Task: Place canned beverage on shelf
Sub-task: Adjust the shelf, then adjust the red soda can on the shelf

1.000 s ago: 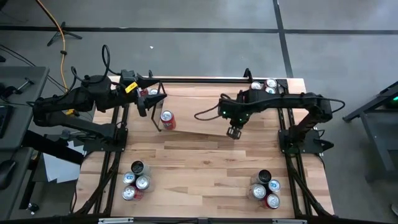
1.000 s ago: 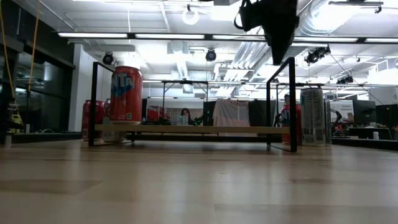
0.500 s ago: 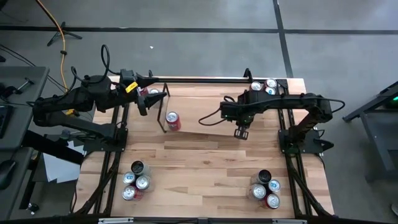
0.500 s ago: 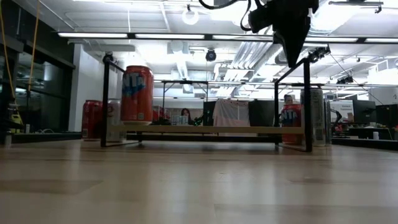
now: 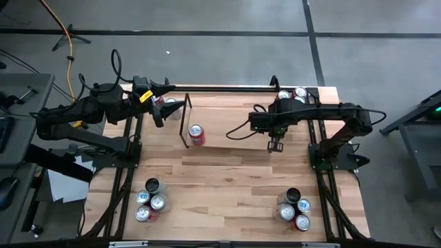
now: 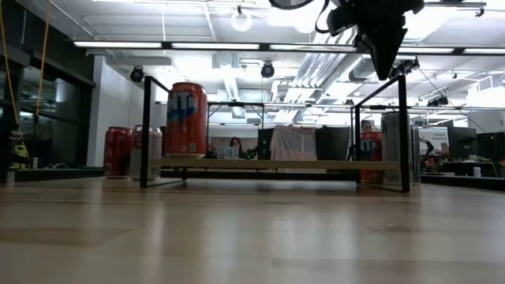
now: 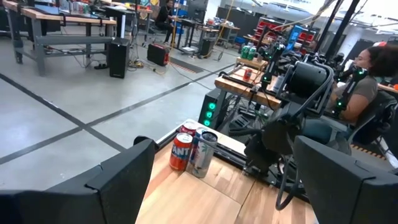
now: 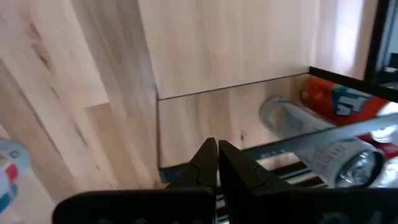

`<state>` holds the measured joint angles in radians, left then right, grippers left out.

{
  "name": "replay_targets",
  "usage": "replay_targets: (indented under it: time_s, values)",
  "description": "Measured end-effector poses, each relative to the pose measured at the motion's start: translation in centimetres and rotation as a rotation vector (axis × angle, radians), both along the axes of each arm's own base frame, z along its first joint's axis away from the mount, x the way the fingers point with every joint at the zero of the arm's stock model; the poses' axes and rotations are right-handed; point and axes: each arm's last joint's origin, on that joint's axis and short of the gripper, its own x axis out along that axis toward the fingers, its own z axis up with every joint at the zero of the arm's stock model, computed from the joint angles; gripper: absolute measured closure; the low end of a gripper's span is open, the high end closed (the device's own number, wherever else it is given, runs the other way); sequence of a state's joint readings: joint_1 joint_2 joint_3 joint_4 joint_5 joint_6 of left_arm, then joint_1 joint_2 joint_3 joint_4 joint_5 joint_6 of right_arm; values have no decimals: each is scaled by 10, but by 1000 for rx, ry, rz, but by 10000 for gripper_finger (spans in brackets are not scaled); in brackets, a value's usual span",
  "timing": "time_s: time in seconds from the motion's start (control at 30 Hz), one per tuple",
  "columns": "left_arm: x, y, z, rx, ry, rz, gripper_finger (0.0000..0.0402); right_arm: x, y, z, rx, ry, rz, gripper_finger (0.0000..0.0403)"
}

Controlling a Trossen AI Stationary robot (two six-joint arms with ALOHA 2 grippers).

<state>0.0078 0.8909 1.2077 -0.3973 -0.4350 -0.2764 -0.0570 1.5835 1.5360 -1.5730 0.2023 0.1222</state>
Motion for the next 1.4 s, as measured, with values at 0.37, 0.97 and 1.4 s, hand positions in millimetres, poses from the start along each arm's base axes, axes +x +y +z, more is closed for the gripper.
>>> replay_targets:
  time_s: [0.37, 0.97, 1.4]
  values:
    - [0, 0, 0, 0, 0, 6, 64, 31, 1, 24, 72, -531, 13, 402]
    - [0, 0, 9, 23, -80, 6, 64, 164, -6, -80, 150, -839, -74, 402]
    - [0, 0, 8, 24, -79, 5, 64, 178, -8, -105, 70, -846, -130, 403]
